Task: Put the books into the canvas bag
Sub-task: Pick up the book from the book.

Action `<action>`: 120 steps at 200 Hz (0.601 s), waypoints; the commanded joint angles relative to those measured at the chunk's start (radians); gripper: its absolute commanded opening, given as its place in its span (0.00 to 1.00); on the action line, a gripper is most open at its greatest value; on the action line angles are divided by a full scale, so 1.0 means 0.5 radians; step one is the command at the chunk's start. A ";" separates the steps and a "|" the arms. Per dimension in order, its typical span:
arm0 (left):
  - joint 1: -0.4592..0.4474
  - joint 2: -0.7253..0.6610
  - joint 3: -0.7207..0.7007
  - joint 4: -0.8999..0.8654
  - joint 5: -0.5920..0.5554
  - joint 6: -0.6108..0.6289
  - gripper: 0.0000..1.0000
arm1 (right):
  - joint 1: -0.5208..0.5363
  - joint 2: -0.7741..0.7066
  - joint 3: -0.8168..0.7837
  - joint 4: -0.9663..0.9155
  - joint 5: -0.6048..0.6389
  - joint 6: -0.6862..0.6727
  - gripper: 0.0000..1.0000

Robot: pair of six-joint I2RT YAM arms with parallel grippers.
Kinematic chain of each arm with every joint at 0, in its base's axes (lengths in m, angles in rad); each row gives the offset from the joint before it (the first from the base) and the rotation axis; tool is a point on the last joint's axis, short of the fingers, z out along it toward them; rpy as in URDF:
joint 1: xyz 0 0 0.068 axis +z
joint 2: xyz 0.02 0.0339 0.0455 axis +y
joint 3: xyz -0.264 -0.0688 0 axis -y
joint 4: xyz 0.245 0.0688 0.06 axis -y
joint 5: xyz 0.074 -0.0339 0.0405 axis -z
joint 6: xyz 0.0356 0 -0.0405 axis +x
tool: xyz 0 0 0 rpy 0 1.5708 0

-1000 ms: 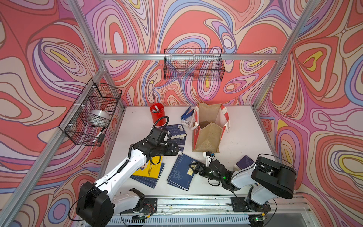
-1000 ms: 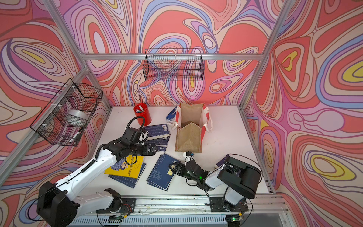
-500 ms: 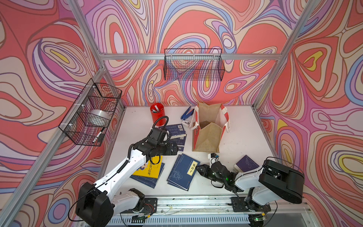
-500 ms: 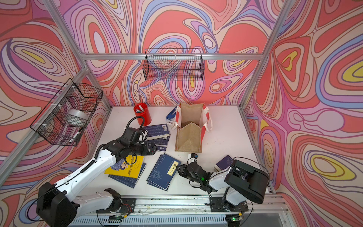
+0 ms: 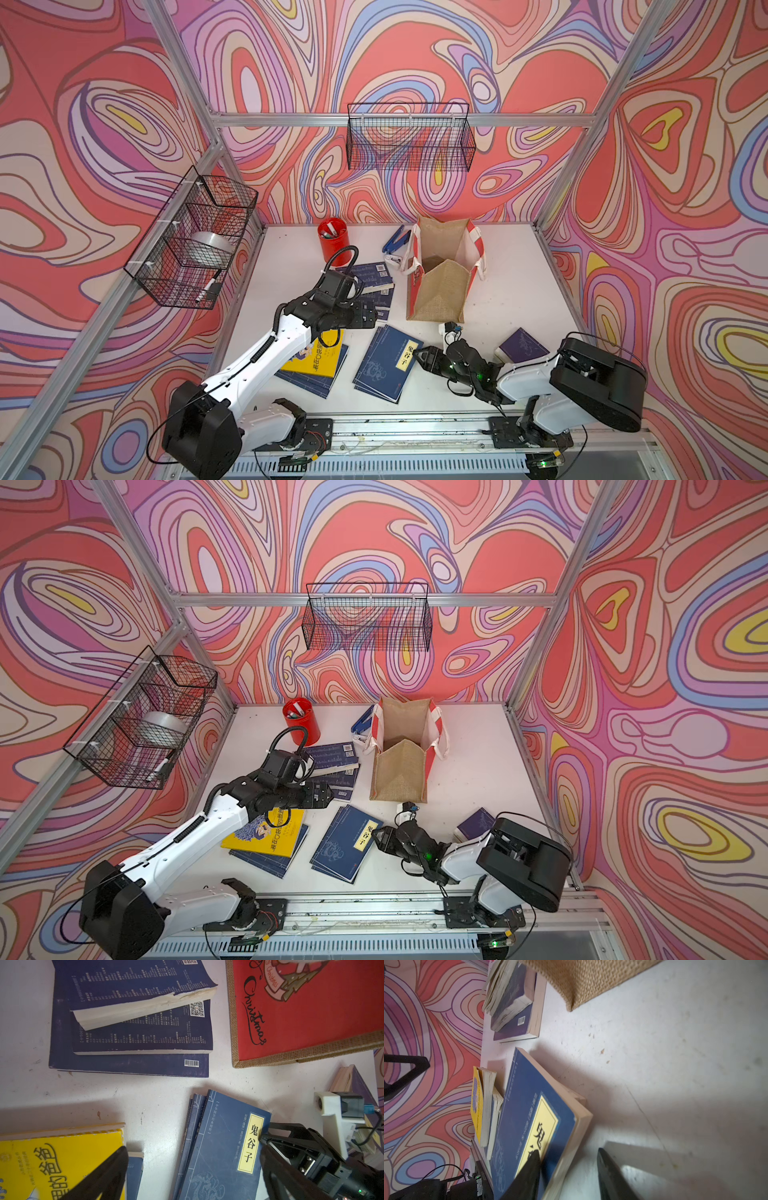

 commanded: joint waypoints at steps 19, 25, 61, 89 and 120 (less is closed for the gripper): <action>-0.009 0.042 -0.007 0.041 0.002 -0.007 1.00 | -0.085 0.242 0.034 0.293 -0.192 -0.039 0.45; -0.009 0.046 -0.007 0.042 0.002 -0.007 1.00 | -0.101 0.283 0.035 0.337 -0.223 -0.030 0.43; -0.012 0.049 -0.010 0.039 -0.015 -0.012 1.00 | -0.137 0.395 0.010 0.509 -0.283 0.000 0.00; -0.013 0.050 -0.016 0.041 -0.019 -0.008 1.00 | -0.137 0.306 0.007 0.444 -0.256 -0.034 0.00; -0.012 0.035 -0.012 0.030 -0.028 -0.004 1.00 | -0.135 0.064 0.044 0.188 -0.246 -0.181 0.00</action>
